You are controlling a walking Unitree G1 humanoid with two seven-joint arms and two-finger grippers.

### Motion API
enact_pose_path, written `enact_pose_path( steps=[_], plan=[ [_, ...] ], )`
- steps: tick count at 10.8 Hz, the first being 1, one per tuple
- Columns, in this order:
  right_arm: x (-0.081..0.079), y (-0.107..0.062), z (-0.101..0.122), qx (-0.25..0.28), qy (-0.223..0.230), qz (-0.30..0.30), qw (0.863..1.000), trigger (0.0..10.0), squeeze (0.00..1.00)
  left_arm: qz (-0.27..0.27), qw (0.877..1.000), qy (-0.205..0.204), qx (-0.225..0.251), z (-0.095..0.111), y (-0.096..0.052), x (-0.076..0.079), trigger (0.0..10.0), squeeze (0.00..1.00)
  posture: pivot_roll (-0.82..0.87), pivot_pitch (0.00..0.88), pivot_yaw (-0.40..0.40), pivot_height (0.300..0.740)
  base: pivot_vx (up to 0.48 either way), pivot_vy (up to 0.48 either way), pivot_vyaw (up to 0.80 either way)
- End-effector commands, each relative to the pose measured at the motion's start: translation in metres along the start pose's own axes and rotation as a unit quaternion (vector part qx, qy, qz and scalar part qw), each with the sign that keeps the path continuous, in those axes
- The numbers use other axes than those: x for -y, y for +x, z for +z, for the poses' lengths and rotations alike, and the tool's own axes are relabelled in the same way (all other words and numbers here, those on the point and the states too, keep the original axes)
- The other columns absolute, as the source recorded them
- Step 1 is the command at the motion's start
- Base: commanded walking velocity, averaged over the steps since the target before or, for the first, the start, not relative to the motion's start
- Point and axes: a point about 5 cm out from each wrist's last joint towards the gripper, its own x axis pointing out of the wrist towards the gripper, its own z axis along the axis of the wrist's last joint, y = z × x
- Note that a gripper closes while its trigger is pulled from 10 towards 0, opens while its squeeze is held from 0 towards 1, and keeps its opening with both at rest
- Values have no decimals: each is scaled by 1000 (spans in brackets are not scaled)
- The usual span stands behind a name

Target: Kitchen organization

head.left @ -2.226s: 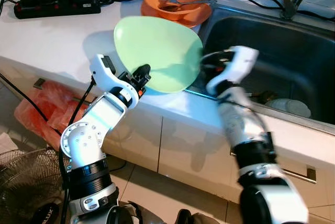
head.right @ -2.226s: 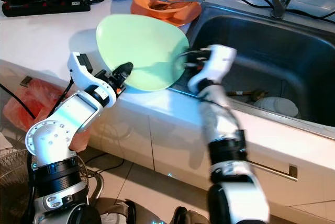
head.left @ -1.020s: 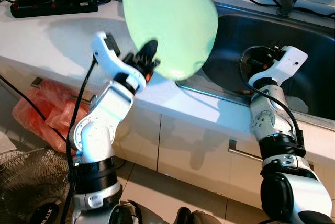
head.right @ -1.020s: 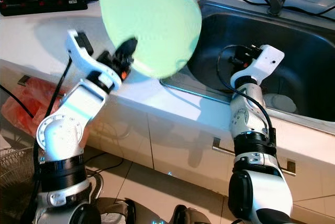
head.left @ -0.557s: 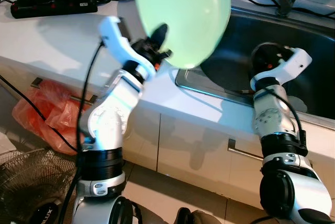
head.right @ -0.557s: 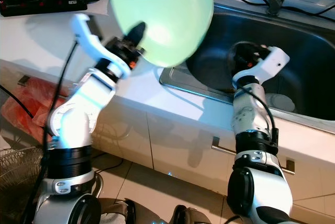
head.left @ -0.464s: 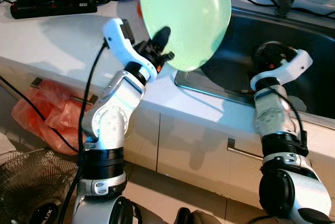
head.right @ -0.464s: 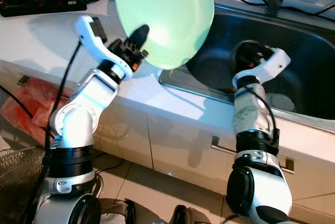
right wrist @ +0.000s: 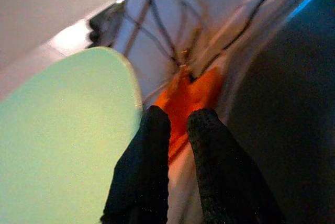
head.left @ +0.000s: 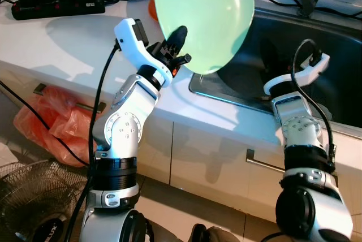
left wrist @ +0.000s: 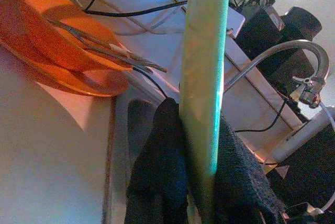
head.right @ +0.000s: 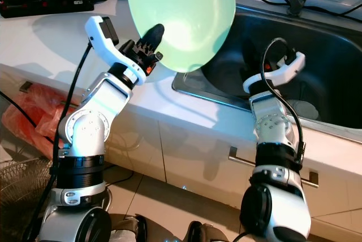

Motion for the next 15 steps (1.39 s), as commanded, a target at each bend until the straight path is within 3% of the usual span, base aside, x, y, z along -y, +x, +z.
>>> enact_pose_path(
  steps=[1,3,4,5,6,10,11,13,15],
  plan=[
    [-7,-2,0,-6,10,32,999,10000,0,-35,999,-1,19,7,5,13,10000,0,61,135,-31,740,0,0,0],
    [-11,-5,-1,-12,23,49,998,10000,0,-40,999,-2,18,6,5,15,10000,0,58,132,-31,740,0,0,0],
    [-14,-6,-4,-18,18,58,998,10000,1000,-41,999,-3,17,5,5,16,10000,0,61,133,-32,740,0,0,0],
    [-16,-6,-5,-19,18,60,998,10000,1000,-41,999,-4,18,5,5,16,10000,0,60,135,-33,740,0,0,0],
    [-17,-6,-8,-34,1,62,998,10000,0,-42,999,-4,21,7,6,17,10000,0,63,144,-35,740,0,0,0],
    [-15,-8,-15,-49,5,50,998,10000,0,-46,998,-11,28,9,6,18,10000,0,66,161,-40,740,0,0,0],
    [-15,-9,-16,-52,7,54,997,10000,1000,-47,998,-12,32,11,6,19,10000,0,68,162,-41,740,0,0,0],
    [-13,-8,-20,-57,2,45,997,10000,1000,-46,998,-14,36,13,7,18,10000,0,72,167,-44,740,0,0,0],
    [-14,-7,-21,-59,2,48,997,10000,0,-45,998,-16,36,13,6,17,10000,0,70,168,-44,740,0,0,0]
  ],
)
